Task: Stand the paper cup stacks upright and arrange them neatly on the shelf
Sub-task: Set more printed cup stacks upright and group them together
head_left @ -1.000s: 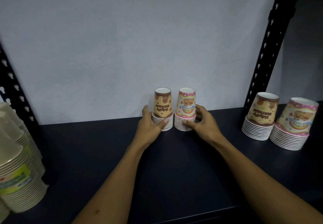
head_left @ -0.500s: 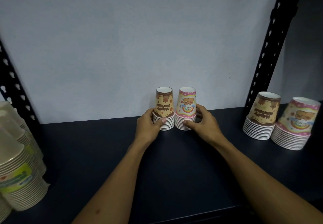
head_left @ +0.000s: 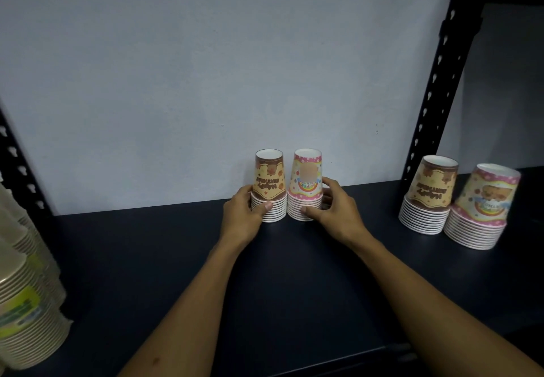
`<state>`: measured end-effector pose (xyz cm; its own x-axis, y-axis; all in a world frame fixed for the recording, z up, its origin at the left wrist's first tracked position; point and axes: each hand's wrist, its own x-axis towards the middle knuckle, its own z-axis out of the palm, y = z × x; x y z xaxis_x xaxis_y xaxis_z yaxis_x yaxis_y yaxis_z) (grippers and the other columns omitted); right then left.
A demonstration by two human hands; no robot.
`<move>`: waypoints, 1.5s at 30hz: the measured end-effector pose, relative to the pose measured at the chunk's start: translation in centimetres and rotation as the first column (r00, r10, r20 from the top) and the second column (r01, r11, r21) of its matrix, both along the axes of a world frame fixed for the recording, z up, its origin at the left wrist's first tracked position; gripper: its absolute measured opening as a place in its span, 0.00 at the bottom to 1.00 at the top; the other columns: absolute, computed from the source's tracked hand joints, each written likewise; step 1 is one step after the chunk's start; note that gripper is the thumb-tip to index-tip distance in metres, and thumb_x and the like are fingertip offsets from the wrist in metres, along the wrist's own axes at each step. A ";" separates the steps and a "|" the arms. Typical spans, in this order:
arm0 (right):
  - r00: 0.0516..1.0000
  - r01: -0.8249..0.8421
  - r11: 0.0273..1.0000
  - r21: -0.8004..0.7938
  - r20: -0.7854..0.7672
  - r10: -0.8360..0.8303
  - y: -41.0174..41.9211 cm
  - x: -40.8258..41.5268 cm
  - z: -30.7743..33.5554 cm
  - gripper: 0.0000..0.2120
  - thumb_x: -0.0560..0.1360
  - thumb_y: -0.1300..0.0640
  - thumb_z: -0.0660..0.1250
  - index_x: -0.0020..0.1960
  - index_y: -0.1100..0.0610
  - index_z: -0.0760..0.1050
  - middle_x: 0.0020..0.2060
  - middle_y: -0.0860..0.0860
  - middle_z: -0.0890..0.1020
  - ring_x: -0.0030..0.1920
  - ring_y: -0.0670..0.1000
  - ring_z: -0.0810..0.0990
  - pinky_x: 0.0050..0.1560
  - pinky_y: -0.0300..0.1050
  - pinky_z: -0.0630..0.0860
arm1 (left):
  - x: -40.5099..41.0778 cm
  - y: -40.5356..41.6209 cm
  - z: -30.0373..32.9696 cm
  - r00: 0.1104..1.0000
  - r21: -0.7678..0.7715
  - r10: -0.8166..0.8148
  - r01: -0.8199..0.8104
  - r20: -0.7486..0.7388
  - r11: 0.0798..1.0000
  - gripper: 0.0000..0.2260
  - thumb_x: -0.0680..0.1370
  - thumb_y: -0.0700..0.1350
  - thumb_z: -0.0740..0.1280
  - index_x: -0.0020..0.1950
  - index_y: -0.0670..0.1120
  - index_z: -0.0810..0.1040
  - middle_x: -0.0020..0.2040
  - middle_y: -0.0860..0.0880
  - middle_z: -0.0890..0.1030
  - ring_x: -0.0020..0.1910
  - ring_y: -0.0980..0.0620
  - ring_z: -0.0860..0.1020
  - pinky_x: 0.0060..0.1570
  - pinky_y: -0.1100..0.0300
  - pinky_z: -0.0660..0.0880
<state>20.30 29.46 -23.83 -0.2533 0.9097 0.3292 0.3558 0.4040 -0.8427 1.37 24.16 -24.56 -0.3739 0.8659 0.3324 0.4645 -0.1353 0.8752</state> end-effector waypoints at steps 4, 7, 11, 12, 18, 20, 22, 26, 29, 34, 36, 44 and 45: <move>1.000 0.019 1.000 0.007 0.001 -0.019 -0.2 0.2 0.0 0.34 0.69 0.59 0.76 0.71 0.53 0.65 0.65 0.52 0.76 0.55 0.44 0.74 0.55 0.38 0.72 | 0.1 0.0 -0.1 1.000 -0.004 -0.007 0.007 0.011 1.000 0.23 0.74 0.41 0.71 0.68 0.43 0.72 0.65 0.46 0.77 0.63 0.50 0.76 0.59 0.58 0.73; 1.000 0.029 0.999 0.018 -0.003 -0.029 -0.7 0.5 -0.1 0.34 0.70 0.59 0.76 0.71 0.53 0.65 0.64 0.52 0.76 0.55 0.44 0.74 0.55 0.38 0.72 | 0.3 -0.1 -0.1 1.000 -0.006 -0.020 0.020 0.005 1.000 0.23 0.74 0.42 0.72 0.68 0.44 0.72 0.64 0.47 0.78 0.62 0.50 0.76 0.60 0.56 0.73; 0.998 0.060 0.997 0.039 -0.004 -0.060 -1.9 2.0 -0.2 0.33 0.70 0.59 0.76 0.71 0.54 0.65 0.63 0.51 0.77 0.55 0.44 0.74 0.54 0.37 0.71 | 1.5 -0.6 -0.2 0.999 -0.004 -0.049 0.049 -0.012 0.999 0.23 0.73 0.43 0.73 0.66 0.44 0.73 0.62 0.48 0.79 0.60 0.51 0.78 0.59 0.56 0.74; 0.998 0.067 0.997 0.045 -0.001 -0.067 -2.4 2.5 -0.3 0.33 0.70 0.59 0.76 0.71 0.54 0.65 0.63 0.50 0.77 0.55 0.43 0.74 0.54 0.36 0.71 | 1.8 -0.7 -0.1 0.998 0.000 -0.061 0.061 -0.025 0.998 0.22 0.73 0.43 0.73 0.66 0.44 0.73 0.62 0.48 0.79 0.59 0.52 0.78 0.59 0.57 0.74; 0.992 0.127 0.991 0.052 -0.011 -0.127 -5.2 5.9 -0.6 0.35 0.69 0.59 0.76 0.72 0.54 0.64 0.63 0.49 0.77 0.56 0.43 0.75 0.55 0.34 0.71 | 4.6 -1.8 0.0 0.988 -0.002 -0.143 0.143 -0.066 0.990 0.22 0.73 0.43 0.73 0.66 0.43 0.73 0.61 0.48 0.80 0.55 0.57 0.77 0.54 0.63 0.72; 0.988 0.153 0.987 0.046 -0.015 -0.152 -5.9 7.1 -0.5 0.36 0.69 0.59 0.76 0.72 0.54 0.64 0.64 0.50 0.77 0.57 0.43 0.75 0.57 0.37 0.72 | 5.8 -2.0 0.0 0.981 -0.007 -0.178 0.178 -0.081 0.984 0.23 0.73 0.44 0.73 0.66 0.43 0.73 0.61 0.48 0.80 0.58 0.55 0.78 0.54 0.64 0.72; 0.984 0.178 0.983 0.048 -0.012 -0.178 -6.5 8.3 -0.5 0.35 0.69 0.59 0.76 0.72 0.54 0.64 0.64 0.50 0.77 0.58 0.43 0.75 0.58 0.39 0.72 | 7.0 -2.1 0.1 0.975 -0.013 -0.205 0.205 -0.081 0.979 0.24 0.73 0.44 0.73 0.67 0.43 0.72 0.62 0.48 0.79 0.58 0.54 0.78 0.54 0.64 0.72; 0.972 0.232 0.971 0.047 -0.034 -0.231 -7.9 11.1 -0.6 0.33 0.69 0.60 0.76 0.70 0.53 0.67 0.61 0.47 0.78 0.57 0.44 0.76 0.59 0.41 0.74 | 9.6 -2.1 0.1 0.962 -0.021 -0.264 0.263 -0.072 0.965 0.24 0.73 0.44 0.73 0.67 0.42 0.72 0.63 0.47 0.79 0.59 0.53 0.78 0.55 0.64 0.72; 0.960 0.278 0.960 0.040 -0.047 -0.276 -9.0 13.2 -0.4 0.33 0.68 0.61 0.76 0.69 0.51 0.67 0.56 0.44 0.77 0.54 0.43 0.76 0.54 0.36 0.73 | 11.8 -2.2 0.1 0.948 -0.019 -0.310 0.309 -0.067 0.951 0.23 0.73 0.43 0.73 0.66 0.42 0.72 0.63 0.46 0.79 0.60 0.53 0.77 0.55 0.64 0.72; 0.942 0.335 0.940 0.065 -0.042 -0.333 -10.4 16.5 -0.4 0.32 0.68 0.61 0.76 0.68 0.51 0.68 0.55 0.43 0.78 0.54 0.41 0.76 0.54 0.35 0.72 | 15.2 -2.1 0.0 0.927 -0.008 -0.370 0.370 -0.062 0.929 0.22 0.73 0.43 0.73 0.65 0.41 0.73 0.62 0.46 0.79 0.58 0.55 0.77 0.55 0.64 0.72; 0.931 0.365 0.928 0.070 -0.042 -0.363 -10.8 17.7 -0.4 0.32 0.68 0.61 0.76 0.69 0.50 0.68 0.54 0.42 0.77 0.53 0.41 0.75 0.53 0.33 0.72 | 16.4 -2.0 0.0 0.919 -0.009 -0.388 0.389 -0.061 0.921 0.22 0.73 0.42 0.73 0.65 0.41 0.73 0.62 0.46 0.79 0.58 0.55 0.77 0.56 0.64 0.72; 0.893 0.449 0.891 0.068 -0.046 -0.447 -11.2 21.4 -0.5 0.35 0.68 0.61 0.76 0.71 0.54 0.66 0.60 0.49 0.79 0.53 0.42 0.76 0.53 0.34 0.71 | 20.5 -1.4 0.1 0.890 -0.012 -0.454 0.453 -0.046 0.891 0.23 0.73 0.42 0.73 0.66 0.41 0.72 0.63 0.45 0.79 0.59 0.53 0.77 0.55 0.64 0.72; 0.892 0.452 0.890 0.064 -0.043 -0.450 -11.2 21.7 -0.5 0.35 0.68 0.61 0.76 0.71 0.54 0.66 0.61 0.50 0.79 0.54 0.42 0.76 0.53 0.35 0.71 | 20.8 -1.4 0.1 0.887 -0.014 -0.459 0.459 -0.044 0.888 0.23 0.73 0.42 0.73 0.66 0.41 0.72 0.63 0.45 0.79 0.60 0.53 0.77 0.55 0.64 0.72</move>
<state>42.01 18.28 -24.29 0.1882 0.8981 0.3974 0.4923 0.2639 -0.8295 22.21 22.79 -24.45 0.0807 0.9382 0.3366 0.3895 -0.3405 0.8558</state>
